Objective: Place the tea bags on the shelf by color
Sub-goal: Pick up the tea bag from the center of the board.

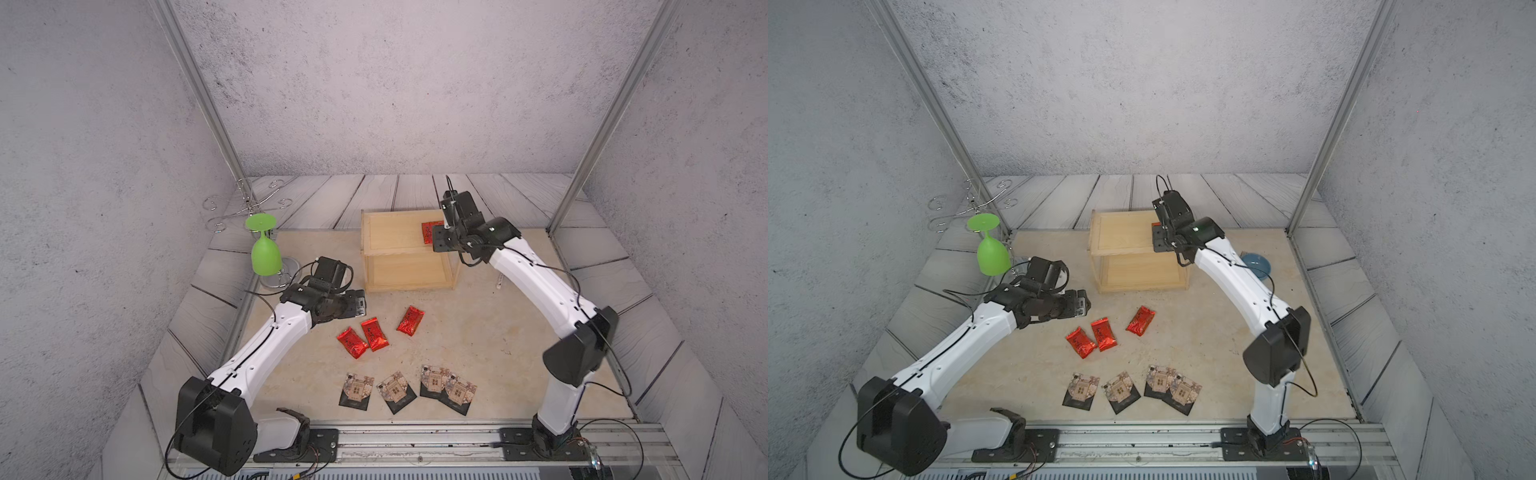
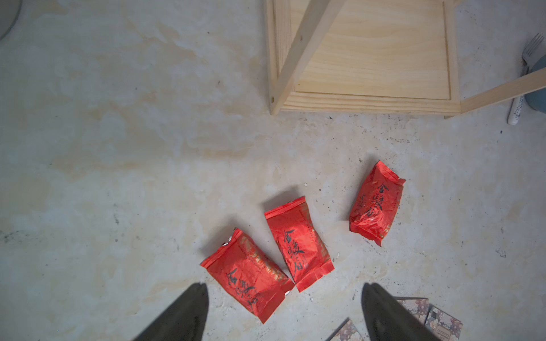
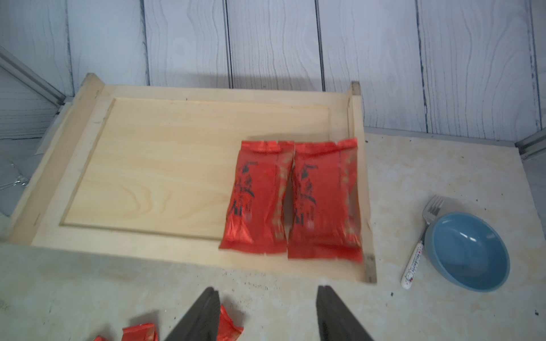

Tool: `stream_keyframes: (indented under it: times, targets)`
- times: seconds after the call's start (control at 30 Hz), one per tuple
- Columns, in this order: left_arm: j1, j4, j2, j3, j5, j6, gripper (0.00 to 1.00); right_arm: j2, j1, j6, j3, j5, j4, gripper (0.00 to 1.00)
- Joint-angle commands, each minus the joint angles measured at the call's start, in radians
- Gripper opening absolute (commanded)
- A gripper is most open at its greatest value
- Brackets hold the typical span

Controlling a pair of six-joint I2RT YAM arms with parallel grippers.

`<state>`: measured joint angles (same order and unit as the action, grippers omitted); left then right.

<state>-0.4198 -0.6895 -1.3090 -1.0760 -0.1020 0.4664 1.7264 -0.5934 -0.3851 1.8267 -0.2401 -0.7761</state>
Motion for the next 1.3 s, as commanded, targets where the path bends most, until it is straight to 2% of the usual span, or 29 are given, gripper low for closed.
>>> stream_keyframes:
  times: [0.0,0.1,0.2,0.37,0.5,0.7,0.97,1.17,1.27]
  targets:
    - [-0.080,-0.016,-0.046,-0.076,0.071,-0.022,0.87,-0.156,0.000,-0.041,-0.283,0.047,0.169,0.57]
    - [-0.155,-0.026,-0.118,-0.132,0.133,-0.033,0.87,-0.264,0.001,-0.059,-0.518,0.049,0.269,0.57]
    - [-0.218,-0.036,-0.209,-0.194,0.172,-0.042,0.87,-0.326,0.003,-0.074,-0.684,0.013,0.343,0.57]
    - [-0.300,-0.109,-0.400,-0.351,0.212,-0.075,0.89,-0.363,0.004,-0.074,-0.841,-0.077,0.409,0.57]
    - [-0.332,-0.142,-0.519,-0.444,0.205,-0.093,0.91,-0.334,0.004,-0.046,-0.873,-0.111,0.394,0.58]
    - [-0.372,-0.130,-0.593,-0.475,0.174,-0.102,0.94,-0.253,0.008,-0.026,-0.820,-0.148,0.294,0.60]
    - [-0.382,-0.168,-0.727,-0.556,0.174,-0.107,0.99,-0.320,0.031,-0.032,-0.901,-0.093,0.364,0.60]
    - [-0.381,-0.175,-0.799,-0.569,0.170,-0.082,0.95,-0.349,0.044,-0.034,-0.927,-0.087,0.363,0.58]
    - [-0.381,-0.170,-0.811,-0.556,0.158,-0.073,0.88,-0.358,0.045,-0.034,-0.931,-0.088,0.365,0.58]
